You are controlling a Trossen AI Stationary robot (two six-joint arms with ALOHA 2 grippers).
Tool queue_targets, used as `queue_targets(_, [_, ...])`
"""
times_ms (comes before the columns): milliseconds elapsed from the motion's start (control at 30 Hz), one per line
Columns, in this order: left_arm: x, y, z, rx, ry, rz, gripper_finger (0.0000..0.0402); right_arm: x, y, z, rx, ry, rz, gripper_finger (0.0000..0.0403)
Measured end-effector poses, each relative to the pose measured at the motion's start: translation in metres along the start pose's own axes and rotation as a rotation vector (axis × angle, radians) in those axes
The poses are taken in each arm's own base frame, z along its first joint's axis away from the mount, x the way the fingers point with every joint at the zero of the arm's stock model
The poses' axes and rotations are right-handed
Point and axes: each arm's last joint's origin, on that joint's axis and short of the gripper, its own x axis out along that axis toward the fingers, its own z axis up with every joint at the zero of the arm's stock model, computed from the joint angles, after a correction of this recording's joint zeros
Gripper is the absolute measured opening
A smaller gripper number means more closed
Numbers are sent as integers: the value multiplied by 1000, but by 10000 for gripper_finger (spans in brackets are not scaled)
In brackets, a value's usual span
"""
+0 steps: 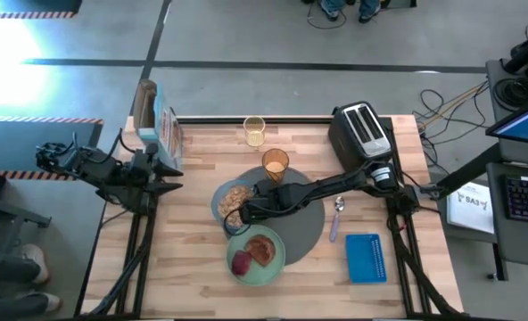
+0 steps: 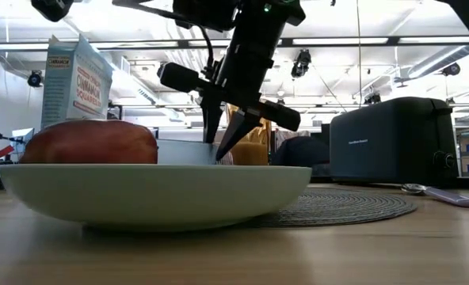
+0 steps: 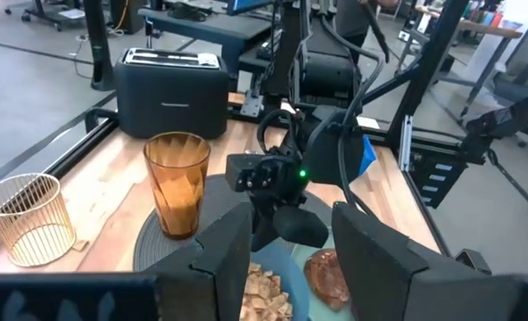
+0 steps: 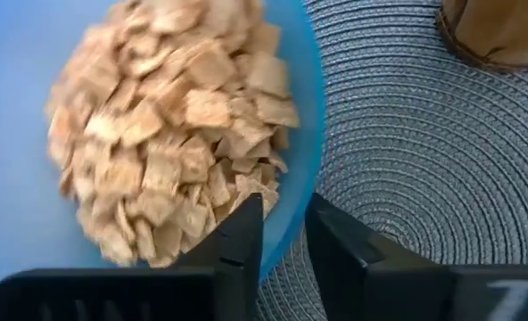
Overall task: Arrange a breakfast setting
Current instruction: Move the blue bowl to the right side of the table mat
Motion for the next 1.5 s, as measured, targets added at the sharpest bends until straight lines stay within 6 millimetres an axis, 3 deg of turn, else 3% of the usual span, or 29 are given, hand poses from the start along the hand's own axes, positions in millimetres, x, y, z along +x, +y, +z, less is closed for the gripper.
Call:
queue_targets(233, [-5,2,0,-1,-19,-6,141,0,0,-1,-33,25,8,13])
queue_targets(633, [-6,3,0,-9,-23,-7,141,-4,0,2,-71,25,9,9])
queue_targets(933, [-6,3,0,-11,-23,-7,141,-28,-22,2,-108,98,-182,9])
queue_targets(1333, [-6,3,0,-12,-24,-8,141,-82,-47,3,-158,181,-338,8])
queue_targets(1500, [-6,3,0,-12,-24,-8,141,-87,-63,0,-181,205,-420,8])
